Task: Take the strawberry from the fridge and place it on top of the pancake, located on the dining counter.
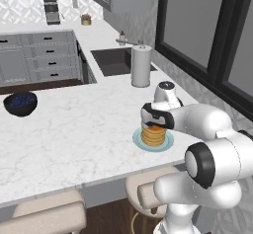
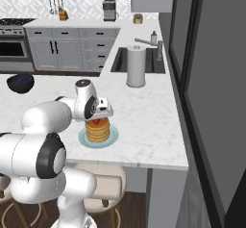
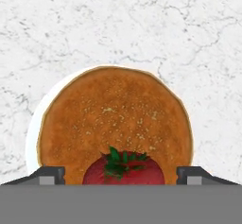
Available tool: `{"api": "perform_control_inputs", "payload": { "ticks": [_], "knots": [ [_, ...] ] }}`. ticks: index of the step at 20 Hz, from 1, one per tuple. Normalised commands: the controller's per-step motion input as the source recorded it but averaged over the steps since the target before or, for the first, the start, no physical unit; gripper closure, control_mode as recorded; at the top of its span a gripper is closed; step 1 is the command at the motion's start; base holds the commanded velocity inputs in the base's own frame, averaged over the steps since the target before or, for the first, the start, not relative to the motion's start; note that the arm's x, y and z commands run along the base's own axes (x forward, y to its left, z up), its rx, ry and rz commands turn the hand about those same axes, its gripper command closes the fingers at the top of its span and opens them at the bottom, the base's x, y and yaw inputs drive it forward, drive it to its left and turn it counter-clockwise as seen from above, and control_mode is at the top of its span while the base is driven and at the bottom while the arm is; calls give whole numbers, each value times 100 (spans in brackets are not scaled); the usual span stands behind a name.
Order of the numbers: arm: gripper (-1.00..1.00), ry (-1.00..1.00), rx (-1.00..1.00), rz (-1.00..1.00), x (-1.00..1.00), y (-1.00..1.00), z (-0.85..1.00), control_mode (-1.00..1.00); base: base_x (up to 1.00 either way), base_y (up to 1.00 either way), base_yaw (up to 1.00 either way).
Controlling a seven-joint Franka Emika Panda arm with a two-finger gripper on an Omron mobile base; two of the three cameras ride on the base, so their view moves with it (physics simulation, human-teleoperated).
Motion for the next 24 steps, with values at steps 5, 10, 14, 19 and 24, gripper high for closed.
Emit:
{"api": "perform_control_inputs", "payload": {
  "ticks": [5, 10, 14, 19, 24],
  "knots": [
    [-100, -1, -1, 3, 0, 2, 17, -100, 0, 0, 0],
    [-100, -3, -4, 1, -8, 3, 80, -100, 0, 0, 0],
    [-100, 0, -3, 0, -64, 20, 79, -100, 0, 0, 0],
    [-100, -2, 0, -9, -100, 32, 45, -100, 0, 0, 0],
    [-100, -1, 0, -15, -100, 56, 22, -100, 0, 0, 0]
  ]
}}
